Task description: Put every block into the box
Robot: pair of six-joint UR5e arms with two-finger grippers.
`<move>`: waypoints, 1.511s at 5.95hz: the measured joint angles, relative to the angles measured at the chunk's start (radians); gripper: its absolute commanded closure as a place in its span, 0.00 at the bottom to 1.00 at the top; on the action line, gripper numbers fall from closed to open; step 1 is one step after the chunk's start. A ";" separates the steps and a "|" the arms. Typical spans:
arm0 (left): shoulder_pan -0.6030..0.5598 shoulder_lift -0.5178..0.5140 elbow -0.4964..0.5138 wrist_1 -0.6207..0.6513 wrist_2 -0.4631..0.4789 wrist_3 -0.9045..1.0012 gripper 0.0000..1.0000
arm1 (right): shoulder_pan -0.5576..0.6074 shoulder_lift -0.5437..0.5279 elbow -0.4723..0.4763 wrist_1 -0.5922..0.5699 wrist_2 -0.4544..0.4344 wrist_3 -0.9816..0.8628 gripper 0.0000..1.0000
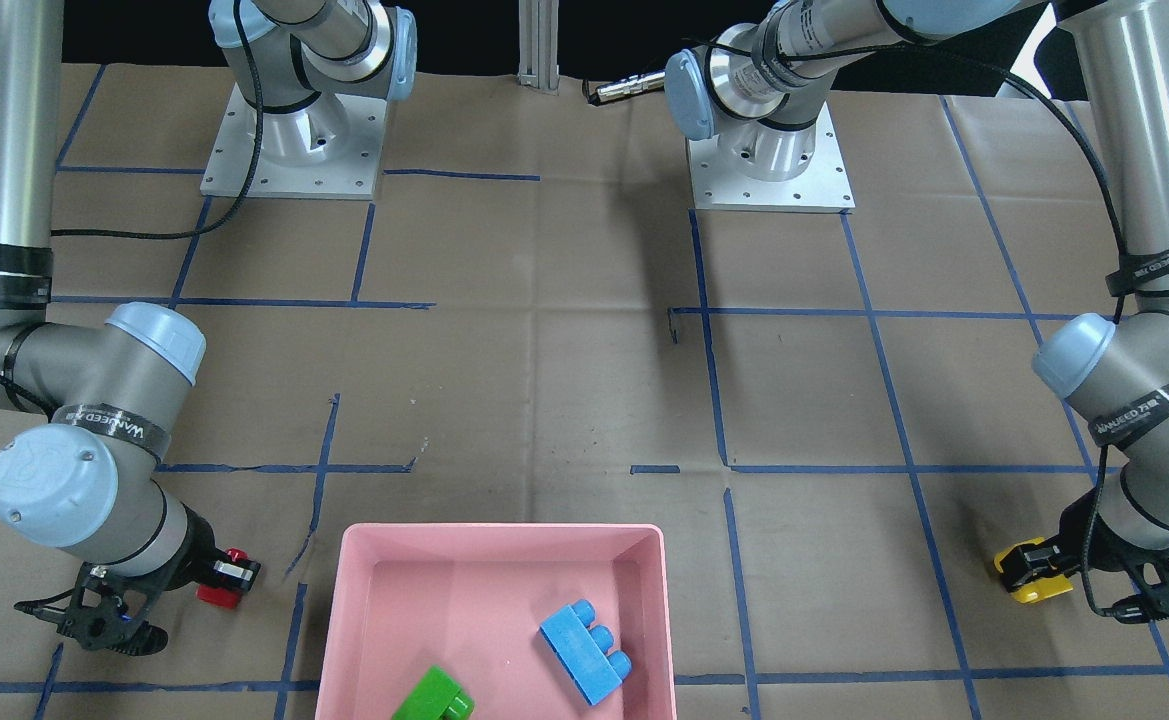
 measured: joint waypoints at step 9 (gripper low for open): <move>-0.559 0.008 0.514 -0.488 -0.098 -0.557 0.95 | 0.001 -0.148 -0.256 0.343 0.268 0.023 0.96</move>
